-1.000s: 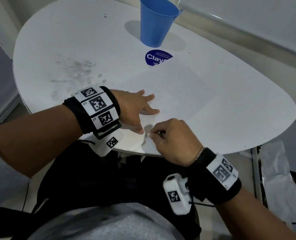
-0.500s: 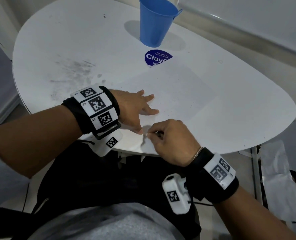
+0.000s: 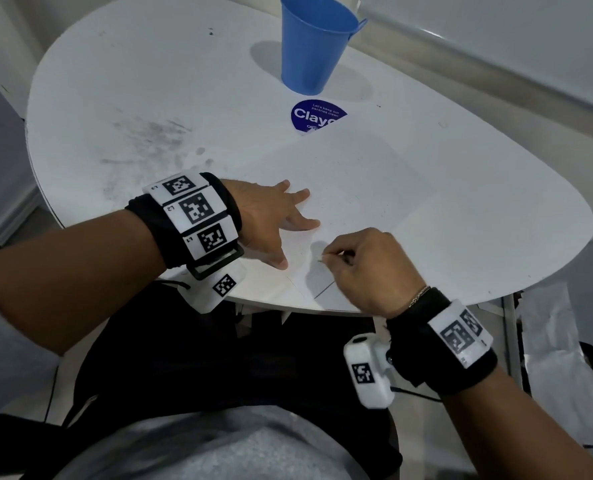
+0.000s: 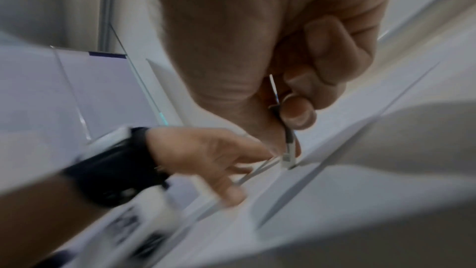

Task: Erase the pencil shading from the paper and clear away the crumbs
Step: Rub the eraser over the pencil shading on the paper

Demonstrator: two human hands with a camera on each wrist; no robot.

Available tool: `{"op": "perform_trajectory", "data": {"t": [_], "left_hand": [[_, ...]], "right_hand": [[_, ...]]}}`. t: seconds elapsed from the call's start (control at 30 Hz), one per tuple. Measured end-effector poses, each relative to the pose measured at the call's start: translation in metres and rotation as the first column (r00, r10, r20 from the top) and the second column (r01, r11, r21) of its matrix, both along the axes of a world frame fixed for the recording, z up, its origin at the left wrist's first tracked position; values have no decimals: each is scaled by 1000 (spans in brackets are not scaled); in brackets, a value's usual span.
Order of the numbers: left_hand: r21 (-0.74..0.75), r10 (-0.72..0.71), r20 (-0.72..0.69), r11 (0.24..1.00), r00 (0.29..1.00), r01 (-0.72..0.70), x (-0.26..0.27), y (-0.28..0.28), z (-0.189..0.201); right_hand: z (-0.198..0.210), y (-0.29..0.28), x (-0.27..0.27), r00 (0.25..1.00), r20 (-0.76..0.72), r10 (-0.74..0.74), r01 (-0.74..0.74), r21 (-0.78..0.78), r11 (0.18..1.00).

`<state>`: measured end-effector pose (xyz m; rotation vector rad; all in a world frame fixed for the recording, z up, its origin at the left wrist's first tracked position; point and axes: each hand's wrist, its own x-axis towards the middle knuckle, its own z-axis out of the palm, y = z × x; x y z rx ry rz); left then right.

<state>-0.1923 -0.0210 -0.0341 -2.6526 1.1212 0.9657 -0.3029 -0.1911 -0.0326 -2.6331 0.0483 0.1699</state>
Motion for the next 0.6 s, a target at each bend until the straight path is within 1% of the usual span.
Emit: {"op": "perform_trajectory", "data": {"t": [0.1, 0.13, 0.23, 0.27, 0.3, 0.37, 0.4, 0.43, 0.53, 0.57, 0.6], "left_hand": [[1, 1, -20, 1000, 1000, -1, 3, 1, -1], [1, 1, -20, 1000, 1000, -1, 2, 1, -1], [-1, 2, -16, 1000, 1000, -2, 0, 1, 1], [-2, 0, -17, 1000, 1000, 0, 0, 1, 1], [0, -2, -18, 1000, 1000, 2, 1, 1, 1], [8, 1, -25, 1000, 1000, -1, 1, 1, 0], [11, 2, -26, 1000, 1000, -2, 1, 1, 0], [12, 3, -25, 1000, 1000, -3, 0, 1, 1], [16, 0, -17, 1000, 1000, 0, -2, 0, 3], [19, -3, -13, 1000, 1000, 3, -2, 0, 4], [21, -4, -11, 1000, 1000, 4, -2, 0, 4]], "right_hand": [[5, 20, -17, 986, -61, 154, -153, 29, 988], [6, 19, -16, 986, -71, 153, -153, 13, 988], [4, -6, 2, 1000, -9, -22, 22, -23, 1000], [4, -9, 3, 999, 3, -44, 44, -22, 999], [4, -6, 0, 1000, -5, -18, 18, -21, 1000], [6, 11, -13, 991, -61, 116, -115, 10, 993], [8, 16, -18, 985, -87, 151, -149, 27, 989], [10, 14, -16, 985, -94, 141, -140, 14, 990], [7, -11, 3, 999, -9, -43, 42, -49, 998], [6, -14, 4, 998, 14, -61, 61, -56, 997], [5, -10, 2, 999, 11, -35, 36, -55, 998]]}}
